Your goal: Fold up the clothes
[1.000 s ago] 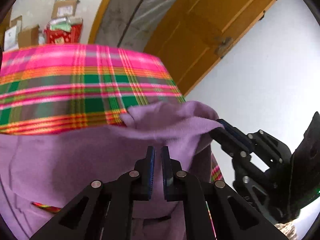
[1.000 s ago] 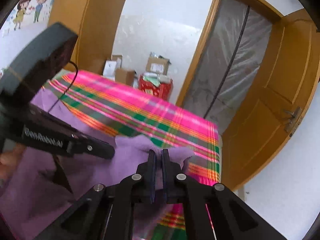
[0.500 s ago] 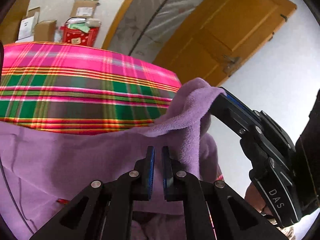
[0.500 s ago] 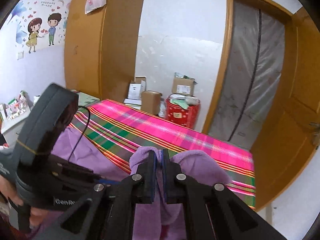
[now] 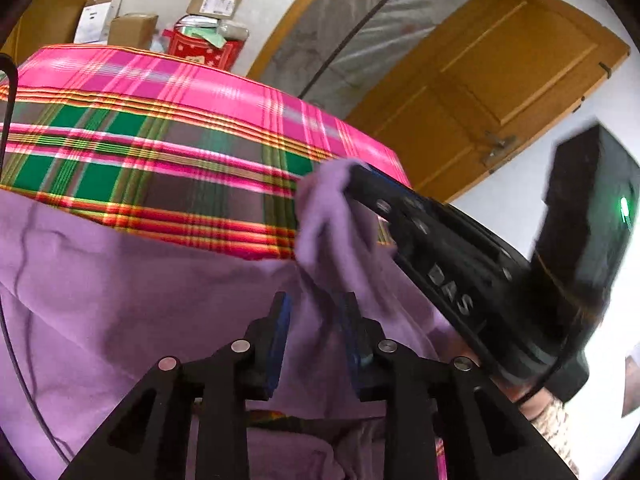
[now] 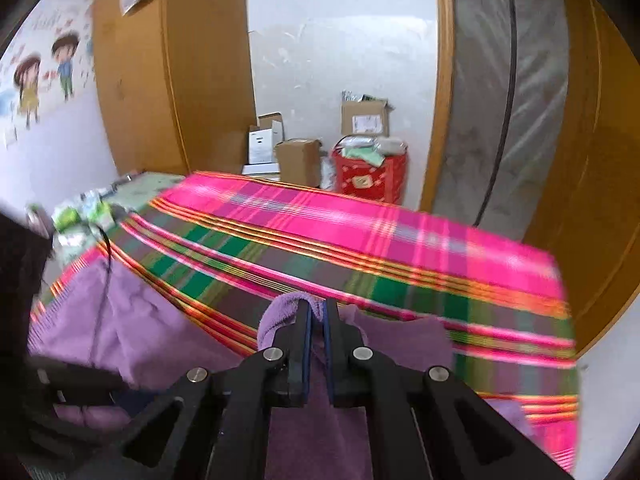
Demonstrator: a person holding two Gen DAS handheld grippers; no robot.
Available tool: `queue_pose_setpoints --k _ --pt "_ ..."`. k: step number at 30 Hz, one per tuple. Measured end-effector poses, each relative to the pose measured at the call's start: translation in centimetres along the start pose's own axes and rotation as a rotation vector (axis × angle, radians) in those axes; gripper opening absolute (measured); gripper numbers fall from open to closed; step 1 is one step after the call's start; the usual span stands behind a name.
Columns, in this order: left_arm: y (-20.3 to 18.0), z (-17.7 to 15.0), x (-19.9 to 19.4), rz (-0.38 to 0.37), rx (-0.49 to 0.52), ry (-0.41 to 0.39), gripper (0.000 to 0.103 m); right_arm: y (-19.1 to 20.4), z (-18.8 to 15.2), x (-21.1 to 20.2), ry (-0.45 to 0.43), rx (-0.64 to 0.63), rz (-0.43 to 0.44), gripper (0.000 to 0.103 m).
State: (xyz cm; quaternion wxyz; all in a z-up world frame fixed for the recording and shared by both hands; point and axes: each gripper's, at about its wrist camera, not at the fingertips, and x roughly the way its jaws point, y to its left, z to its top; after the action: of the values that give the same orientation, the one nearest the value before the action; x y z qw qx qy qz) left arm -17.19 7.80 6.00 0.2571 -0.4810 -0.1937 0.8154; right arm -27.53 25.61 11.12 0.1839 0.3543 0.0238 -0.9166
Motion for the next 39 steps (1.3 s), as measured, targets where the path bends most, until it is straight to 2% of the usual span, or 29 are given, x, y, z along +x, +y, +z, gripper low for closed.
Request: queue_pose_setpoints --k 4,6,9,14,18,20,21,23,27,33,35,36,37,39 --pt "0.1 -0.5 0.0 -0.005 -0.003 0.011 0.026 -0.1 -0.6 0.0 0.047 -0.011 0.001 0.011" --pt "-0.1 -0.8 0.1 -0.003 0.002 0.018 0.032 -0.6 -0.8 -1.0 0.042 -0.009 -0.015 0.014" --pt "-0.5 -1.3 0.2 -0.002 0.017 0.032 0.033 -2.4 -1.1 -3.3 0.034 0.023 -0.024 0.022" --pt "-1.1 -2.2 0.3 -0.004 0.028 0.05 0.036 -6.5 -2.4 -7.5 0.014 0.082 -0.085 0.03" --pt "-1.4 -3.0 0.2 -0.005 0.032 0.071 0.036 -10.7 -4.4 -9.7 0.001 0.191 -0.139 0.036" --pt "-1.8 -3.6 0.1 -0.009 0.045 0.082 0.036 -12.9 -5.7 -9.9 0.031 0.26 -0.147 0.037" --pt "-2.0 -4.0 -0.1 -0.013 0.053 0.084 0.037 -13.7 -6.3 -9.9 0.043 0.289 -0.143 0.038" --pt "-2.6 -4.7 -0.3 -0.02 0.068 0.092 0.047 -15.0 -7.4 -9.8 0.062 0.342 -0.106 0.041" --pt "-3.7 -6.1 -0.2 -0.035 0.092 0.13 0.047 -16.4 -8.5 -9.2 0.09 0.395 -0.064 0.043" --pt "-5.4 -8.3 0.2 -0.047 0.147 0.187 0.047 -17.3 -9.9 -6.6 0.174 0.47 0.066 0.042" --pt "-5.8 -9.1 0.1 -0.044 0.166 0.188 0.048 -17.2 -10.3 -6.3 0.178 0.478 0.09 0.031" --pt "-6.1 -9.5 0.1 -0.042 0.178 0.189 0.048 -17.1 -10.4 -6.2 0.174 0.482 0.097 0.015" --pt "-6.4 -9.8 0.0 -0.039 0.19 0.191 0.048 -17.1 -10.5 -6.3 0.171 0.488 0.104 0.01" --pt "-6.9 -10.4 0.2 -0.04 0.201 0.2 0.048 -17.0 -10.8 -6.6 0.158 0.489 0.099 0.007"
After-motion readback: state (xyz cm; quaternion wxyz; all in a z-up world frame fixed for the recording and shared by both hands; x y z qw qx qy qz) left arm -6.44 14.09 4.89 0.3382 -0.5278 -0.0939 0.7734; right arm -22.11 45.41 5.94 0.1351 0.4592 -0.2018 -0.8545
